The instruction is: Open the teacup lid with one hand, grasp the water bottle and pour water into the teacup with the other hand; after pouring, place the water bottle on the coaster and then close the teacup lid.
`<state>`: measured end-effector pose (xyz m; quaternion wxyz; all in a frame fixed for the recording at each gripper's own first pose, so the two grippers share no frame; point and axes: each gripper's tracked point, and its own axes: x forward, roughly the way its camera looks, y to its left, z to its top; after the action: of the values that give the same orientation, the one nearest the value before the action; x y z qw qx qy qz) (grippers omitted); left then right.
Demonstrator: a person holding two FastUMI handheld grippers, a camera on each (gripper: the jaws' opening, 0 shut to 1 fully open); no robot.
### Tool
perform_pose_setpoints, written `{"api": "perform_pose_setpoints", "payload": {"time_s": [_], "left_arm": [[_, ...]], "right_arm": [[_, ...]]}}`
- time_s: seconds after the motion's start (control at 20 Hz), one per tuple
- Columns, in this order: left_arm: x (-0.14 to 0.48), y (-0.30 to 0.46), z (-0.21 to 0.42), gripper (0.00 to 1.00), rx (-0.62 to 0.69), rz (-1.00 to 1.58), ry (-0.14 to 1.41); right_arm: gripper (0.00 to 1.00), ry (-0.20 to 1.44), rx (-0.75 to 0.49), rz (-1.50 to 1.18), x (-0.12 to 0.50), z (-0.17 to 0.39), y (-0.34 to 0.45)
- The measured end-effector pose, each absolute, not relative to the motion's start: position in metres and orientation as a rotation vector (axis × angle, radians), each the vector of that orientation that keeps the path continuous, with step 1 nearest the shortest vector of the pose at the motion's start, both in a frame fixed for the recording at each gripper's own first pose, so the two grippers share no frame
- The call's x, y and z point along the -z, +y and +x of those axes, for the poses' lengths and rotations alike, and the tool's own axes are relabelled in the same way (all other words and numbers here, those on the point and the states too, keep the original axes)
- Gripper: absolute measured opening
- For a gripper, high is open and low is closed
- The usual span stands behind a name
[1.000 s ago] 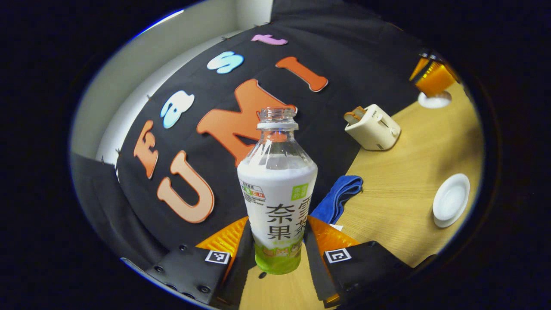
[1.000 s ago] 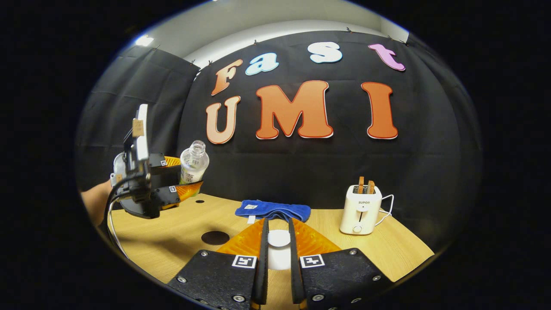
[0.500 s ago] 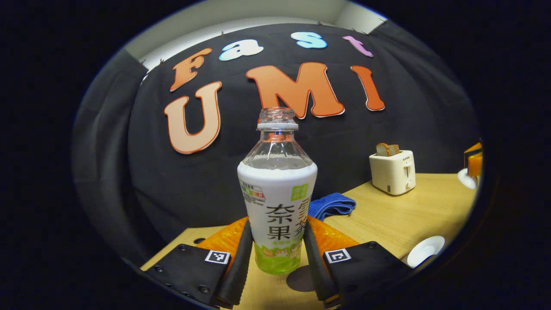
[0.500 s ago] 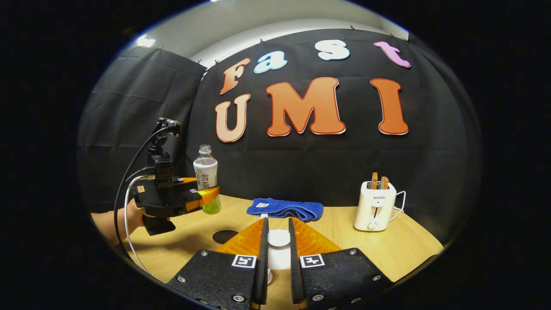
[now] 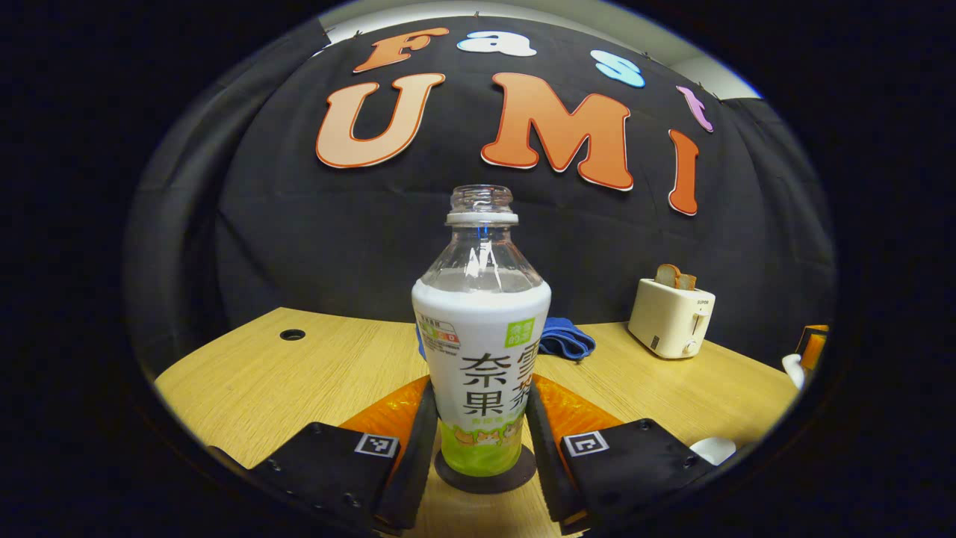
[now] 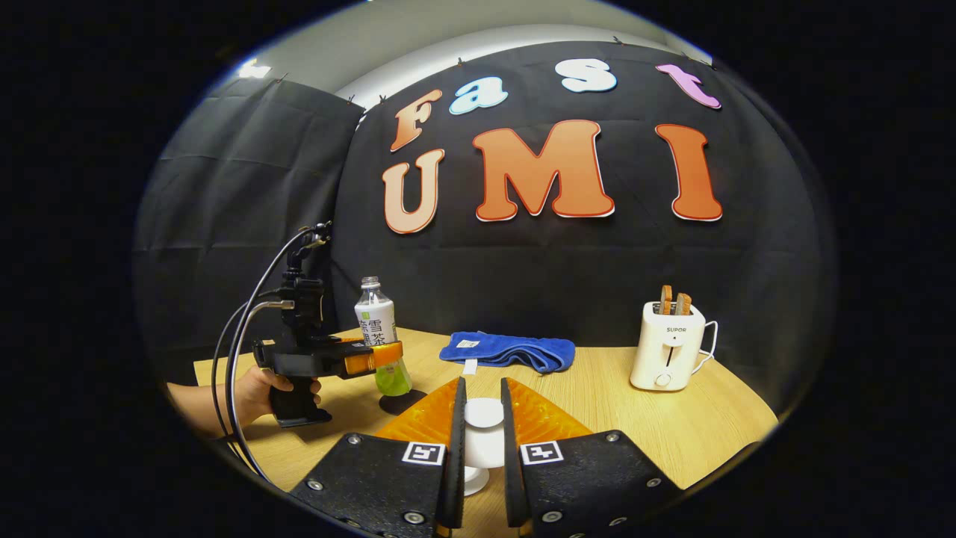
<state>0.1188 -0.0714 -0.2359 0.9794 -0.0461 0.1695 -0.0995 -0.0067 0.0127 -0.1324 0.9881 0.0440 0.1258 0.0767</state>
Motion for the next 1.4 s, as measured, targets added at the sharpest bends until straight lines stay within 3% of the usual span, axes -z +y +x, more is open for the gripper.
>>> {"api": "perform_pose_setpoints", "payload": {"time_s": [0.4, 0.45, 0.65, 0.85, 1.1, 1.4], "left_arm": [[0.265, -0.084, 0.124, 0.63, 0.226, -0.101, 0.415], [0.268, -0.084, 0.124, 0.68, 0.228, -0.104, 0.424], [0.268, -0.089, 0.124, 0.65, 0.243, -0.094, 0.428], [0.281, -0.090, 0.118, 0.73, 0.252, -0.087, 0.474], [0.290, -0.083, 0.114, 0.96, 0.237, -0.068, 0.514], [0.288, -0.081, 0.098, 0.98, 0.245, -0.038, 0.524]], "right_arm": [[0.23, 0.283, -0.181, 0.089, 0.143, -0.003, 0.027], [0.23, 0.287, -0.181, 0.089, 0.144, -0.003, 0.028], [0.23, 0.306, -0.196, 0.094, 0.151, -0.001, 0.035], [0.23, 0.324, -0.202, 0.083, 0.159, 0.001, 0.039], [0.23, 0.358, -0.203, 0.080, 0.174, 0.000, 0.044], [0.23, 0.362, -0.233, 0.087, 0.182, -0.001, 0.056]]}}
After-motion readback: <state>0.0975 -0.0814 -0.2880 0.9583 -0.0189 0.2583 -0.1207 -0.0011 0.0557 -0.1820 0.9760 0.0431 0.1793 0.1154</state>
